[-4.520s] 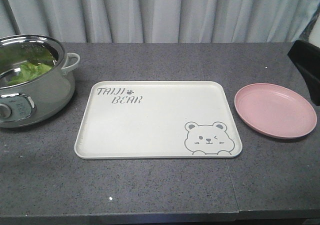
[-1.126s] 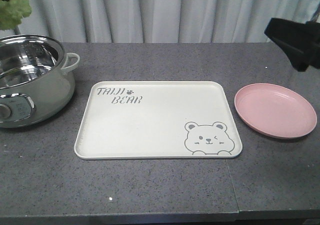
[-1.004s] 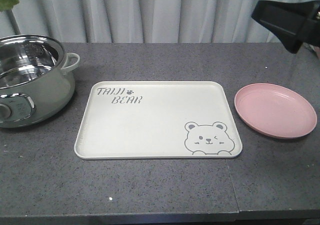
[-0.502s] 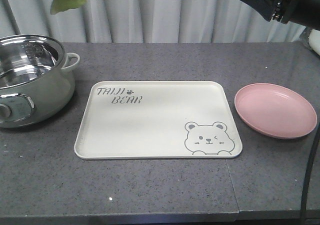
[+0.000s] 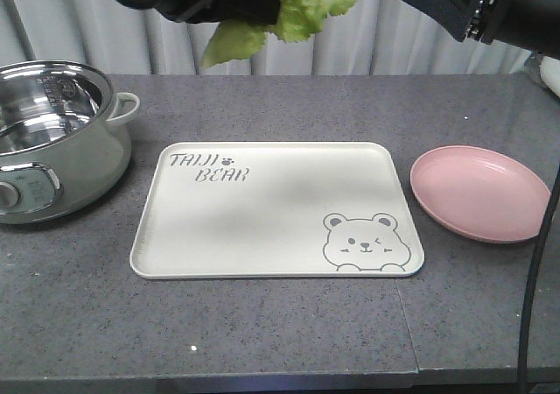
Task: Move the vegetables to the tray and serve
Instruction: 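Lift the lettuce leaf with the left gripper toward the right gripper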
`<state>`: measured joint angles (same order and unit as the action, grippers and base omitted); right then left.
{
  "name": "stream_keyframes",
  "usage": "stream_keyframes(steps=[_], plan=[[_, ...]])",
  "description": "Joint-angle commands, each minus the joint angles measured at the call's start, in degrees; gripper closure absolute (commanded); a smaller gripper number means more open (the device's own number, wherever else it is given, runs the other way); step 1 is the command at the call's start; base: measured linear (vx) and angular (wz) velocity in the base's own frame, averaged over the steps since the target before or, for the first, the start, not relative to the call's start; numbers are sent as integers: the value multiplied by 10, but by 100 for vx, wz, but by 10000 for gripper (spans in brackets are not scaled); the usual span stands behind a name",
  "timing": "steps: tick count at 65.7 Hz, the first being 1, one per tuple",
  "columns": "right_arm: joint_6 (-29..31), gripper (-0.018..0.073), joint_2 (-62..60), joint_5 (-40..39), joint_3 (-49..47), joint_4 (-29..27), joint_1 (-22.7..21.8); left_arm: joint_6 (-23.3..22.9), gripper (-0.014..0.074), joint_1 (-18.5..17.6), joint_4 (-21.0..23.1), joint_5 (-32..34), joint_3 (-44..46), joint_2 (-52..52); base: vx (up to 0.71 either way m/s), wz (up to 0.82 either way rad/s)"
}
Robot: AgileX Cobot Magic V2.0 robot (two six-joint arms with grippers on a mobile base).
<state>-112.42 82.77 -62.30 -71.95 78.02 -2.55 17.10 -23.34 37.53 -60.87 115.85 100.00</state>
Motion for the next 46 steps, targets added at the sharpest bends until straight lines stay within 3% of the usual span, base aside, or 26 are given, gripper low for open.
stream_keyframes(steps=[1,15,32,46], plan=[[0,-31,-16,8,-19,-37,-3,3,603,-18,28,43,15,-21,0,0],[-4,-31,-16,19,-19,-36,-3,15,603,-39,28,58,15,-21,0,0],[-11,-31,-16,20,-19,-35,-3,15,603,-39,31,59,15,-21,0,0],[-11,-31,-16,20,-19,-35,-3,17,603,-40,63,62,15,-21,0,0]])
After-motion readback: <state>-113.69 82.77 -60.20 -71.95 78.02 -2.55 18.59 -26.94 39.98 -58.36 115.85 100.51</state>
